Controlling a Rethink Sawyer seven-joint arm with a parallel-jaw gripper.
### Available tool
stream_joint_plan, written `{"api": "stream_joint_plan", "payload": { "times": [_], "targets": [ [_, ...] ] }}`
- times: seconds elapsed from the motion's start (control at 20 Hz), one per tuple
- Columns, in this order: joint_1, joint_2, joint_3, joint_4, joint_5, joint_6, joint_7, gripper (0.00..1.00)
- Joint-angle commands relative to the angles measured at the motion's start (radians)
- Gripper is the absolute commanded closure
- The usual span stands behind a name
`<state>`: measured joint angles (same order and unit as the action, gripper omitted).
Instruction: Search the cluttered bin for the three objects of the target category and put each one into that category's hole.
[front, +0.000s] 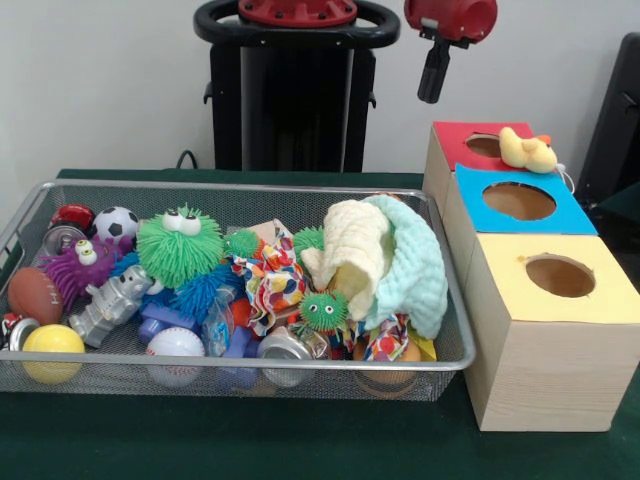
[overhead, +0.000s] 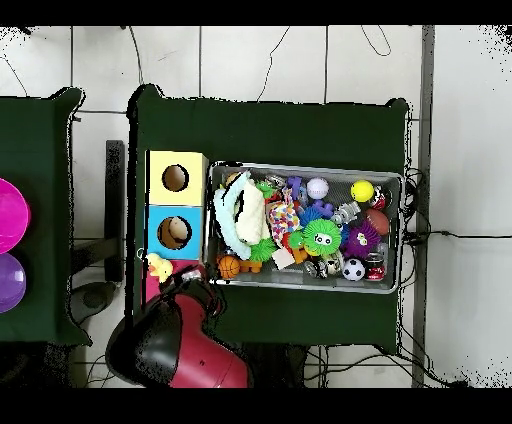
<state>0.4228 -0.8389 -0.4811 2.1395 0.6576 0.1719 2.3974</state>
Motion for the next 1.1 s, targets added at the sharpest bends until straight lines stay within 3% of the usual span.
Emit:
{"api": "stream_joint_plan", "payload": {
  "times": [0.05,0.8,1.1],
  "targets": [
    [0.026,0.057,0.083,-0.022,0.103,0.014,0.331,1.0],
    [0.151,0.16,-0.017,-0.121,0.216,0.094,0.395,1.0],
    [0.157,0.162,-0.032,-0.116,0.223,0.096,0.399,1.0]
  ]
}}
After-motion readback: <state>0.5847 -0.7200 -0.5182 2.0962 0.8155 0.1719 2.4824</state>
